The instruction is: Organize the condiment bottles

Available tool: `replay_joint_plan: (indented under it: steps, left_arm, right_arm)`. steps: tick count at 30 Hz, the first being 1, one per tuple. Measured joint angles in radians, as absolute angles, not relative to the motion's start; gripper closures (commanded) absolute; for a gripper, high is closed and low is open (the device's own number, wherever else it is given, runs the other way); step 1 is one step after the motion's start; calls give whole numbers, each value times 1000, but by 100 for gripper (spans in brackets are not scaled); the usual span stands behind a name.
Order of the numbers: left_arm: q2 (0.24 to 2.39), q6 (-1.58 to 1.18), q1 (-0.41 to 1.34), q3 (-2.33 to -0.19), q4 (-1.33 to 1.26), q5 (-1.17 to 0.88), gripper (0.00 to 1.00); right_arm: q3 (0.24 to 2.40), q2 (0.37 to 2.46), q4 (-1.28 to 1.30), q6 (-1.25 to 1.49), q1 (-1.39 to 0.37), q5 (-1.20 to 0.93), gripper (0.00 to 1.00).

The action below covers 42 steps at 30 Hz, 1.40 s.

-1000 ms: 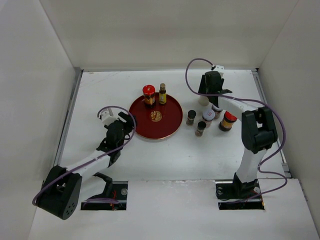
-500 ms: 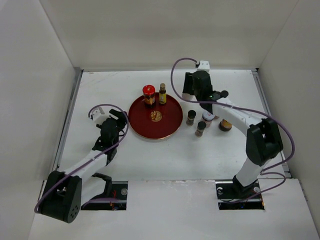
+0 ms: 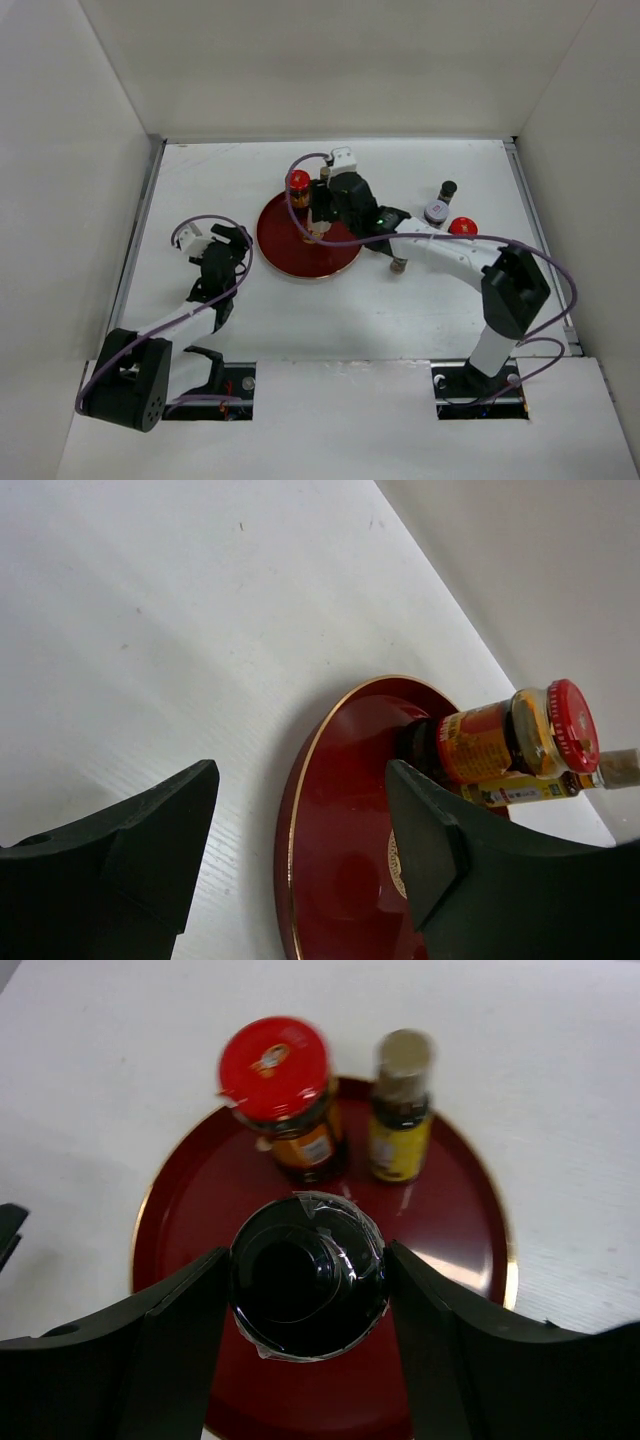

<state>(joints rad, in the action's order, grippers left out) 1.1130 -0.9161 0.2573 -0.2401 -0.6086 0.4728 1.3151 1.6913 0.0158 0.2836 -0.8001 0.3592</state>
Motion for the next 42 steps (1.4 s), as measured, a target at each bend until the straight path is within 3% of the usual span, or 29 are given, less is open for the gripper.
replay_joint_plan:
  steps: [17, 22, 28, 31, 32, 35, 37, 39, 42]
  left_arm:
    - [1062, -916, 249, -190, -699, 489, 34]
    - [1058, -917, 249, -189, -700, 489, 34]
    - [1066, -920, 249, -187, -703, 489, 34]
    - [1072, -923, 249, -186, -702, 485, 34]
    - [1072, -924, 249, -185, -703, 485, 34]
    - [1071, -925, 249, -184, -703, 484, 35]
    - [1071, -925, 249, -184, -703, 479, 36]
    - [1068, -925, 249, -184, -703, 474, 38]
    - [1066, -924, 249, -184, -703, 460, 43]
  right_arm:
    - [1624, 2128, -89, 260, -905, 332, 44]
    - [1666, 2180, -142, 252, -906, 372, 14]
    - [1663, 2165, -197, 241, -925, 385, 8]
    - [1581, 2080, -212, 236, -938, 376, 17]
    - [1529, 2028, -220, 236, -940, 372, 23]
    - [1343, 1827, -239, 237, -948, 373, 57]
    - [1225, 1680, -249, 244, -942, 384, 68]
    - [1119, 1543, -248, 260, -914, 403, 68]
    - [1019, 1402, -205, 296, -828, 438, 56]
